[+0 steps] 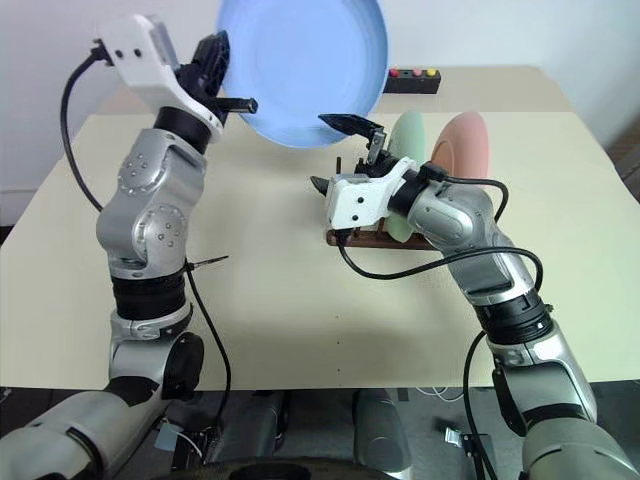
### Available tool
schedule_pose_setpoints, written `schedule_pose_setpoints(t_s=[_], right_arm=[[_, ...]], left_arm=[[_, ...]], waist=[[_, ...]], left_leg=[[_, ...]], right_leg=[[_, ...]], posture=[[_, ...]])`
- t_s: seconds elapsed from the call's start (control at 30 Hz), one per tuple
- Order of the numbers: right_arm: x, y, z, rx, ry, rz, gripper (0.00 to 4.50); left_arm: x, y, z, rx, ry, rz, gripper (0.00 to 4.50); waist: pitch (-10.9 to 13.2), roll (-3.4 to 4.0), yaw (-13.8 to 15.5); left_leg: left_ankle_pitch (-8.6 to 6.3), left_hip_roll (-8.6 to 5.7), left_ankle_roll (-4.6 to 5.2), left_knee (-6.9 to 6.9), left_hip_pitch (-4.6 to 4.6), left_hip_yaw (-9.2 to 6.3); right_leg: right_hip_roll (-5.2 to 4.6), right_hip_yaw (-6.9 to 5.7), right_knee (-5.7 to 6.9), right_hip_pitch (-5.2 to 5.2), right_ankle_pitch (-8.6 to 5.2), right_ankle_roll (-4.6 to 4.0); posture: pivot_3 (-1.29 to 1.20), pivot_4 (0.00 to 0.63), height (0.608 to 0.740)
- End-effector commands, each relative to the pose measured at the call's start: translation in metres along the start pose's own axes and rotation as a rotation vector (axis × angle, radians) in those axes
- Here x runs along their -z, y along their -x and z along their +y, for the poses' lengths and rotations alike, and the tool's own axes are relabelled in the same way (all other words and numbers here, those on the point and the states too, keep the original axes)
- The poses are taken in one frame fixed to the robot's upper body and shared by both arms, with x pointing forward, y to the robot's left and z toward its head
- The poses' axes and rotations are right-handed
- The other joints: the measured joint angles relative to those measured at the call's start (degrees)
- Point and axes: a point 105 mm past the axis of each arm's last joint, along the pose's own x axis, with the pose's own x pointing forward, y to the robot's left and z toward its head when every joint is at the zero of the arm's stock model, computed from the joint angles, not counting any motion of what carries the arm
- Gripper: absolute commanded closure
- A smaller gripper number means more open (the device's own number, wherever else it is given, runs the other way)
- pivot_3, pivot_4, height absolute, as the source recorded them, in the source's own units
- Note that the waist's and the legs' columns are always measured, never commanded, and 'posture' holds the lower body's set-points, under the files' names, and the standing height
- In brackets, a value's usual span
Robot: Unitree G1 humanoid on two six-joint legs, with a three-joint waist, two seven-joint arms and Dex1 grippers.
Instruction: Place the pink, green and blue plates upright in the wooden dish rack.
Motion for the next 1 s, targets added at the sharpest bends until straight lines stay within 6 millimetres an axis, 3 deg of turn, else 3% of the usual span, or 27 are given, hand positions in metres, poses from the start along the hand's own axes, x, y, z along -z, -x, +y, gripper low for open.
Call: schedule_pose_setpoints(t_s=[0.03,0.1,0.33,0.5,0.6,0.73,0.83,0.93,1.0], right_arm=[[0.001,-0.005,-0.004,0.005,0.073,0.011,0.25],[0.004,-0.005,-0.001,-0.008,0.085,0.023,0.8],[0.008,-0.003,0.0,-0.014,0.125,0.044,4.33],[0.01,-0.002,-0.002,0.004,0.167,0.055,4.43],[0.011,-0.002,-0.002,0.009,0.178,0.061,4.5],[0.014,-0.001,-0.003,0.017,0.195,0.071,4.5],[0.015,0.0,-0.005,0.027,0.211,0.073,4.5],[0.012,0.002,-0.007,0.022,0.221,0.046,4.5],[0.011,0.003,-0.008,0.023,0.22,0.034,4.5]], left_arm=[[-0.015,0.003,-0.015,0.044,0.003,-0.06,4.49],[-0.015,0.003,-0.017,0.05,0.01,-0.061,4.5],[-0.014,0.004,-0.018,0.053,0.022,-0.055,4.5],[-0.012,0.004,-0.019,0.065,0.049,-0.05,4.5],[-0.015,0.006,-0.017,0.076,0.14,-0.071,3.55],[-0.026,0.008,0.001,0.046,0.238,-0.138,1.55],[-0.035,0.012,0.027,-0.023,0.256,-0.192,0.06],[-0.048,0.022,0.069,-0.16,0.217,-0.276,0.02],[-0.051,0.028,0.087,-0.204,0.149,-0.285,0.02]], waist=[[0.0,0.0,0.0],[0.0,0.0,0.0],[0.0,0.0,0.0],[0.0,0.0,0.0],[0.0,0.0,0.0],[0.0,0.0,-0.2],[0.0,0.0,-0.1],[0.0,0.0,-0.1],[0.0,-0.01,-0.1]], left_leg=[[0.0,0.0,0.0,0.0,0.0,0.0],[0.0,0.0,0.0,0.0,0.0,0.0],[0.01,0.0,-0.01,0.0,0.0,0.0],[0.01,0.0,-0.01,0.0,0.0,0.0],[0.01,0.0,-0.01,0.0,0.0,0.0],[0.01,0.0,-0.02,-0.01,0.01,0.0],[0.02,0.0,-0.03,-0.01,0.01,0.0],[0.02,0.0,-0.03,0.0,0.01,0.0],[0.02,0.0,-0.03,0.0,0.01,0.0]], right_leg=[[0.0,0.0,0.0,0.0,0.0,0.0],[0.0,0.0,0.0,0.0,0.0,0.0],[0.0,0.0,0.0,0.0,0.0,0.0],[0.0,0.0,0.0,0.0,0.0,0.0],[0.0,0.0,0.0,0.0,0.0,0.0],[0.01,0.0,0.0,0.01,0.0,0.0],[0.01,0.0,0.0,0.0,0.0,0.0],[0.02,0.01,0.0,0.0,0.0,0.0],[0.02,0.0,-0.01,0.0,0.0,0.0]], posture=[[0.0,0.15,0.74],[0.0,0.15,0.74],[0.0,0.15,0.74],[0.0,0.15,0.74],[0.0,0.15,0.74],[0.0,0.15,0.74],[0.0,0.15,0.74],[0.0,0.15,0.74],[0.0,0.15,0.74]])
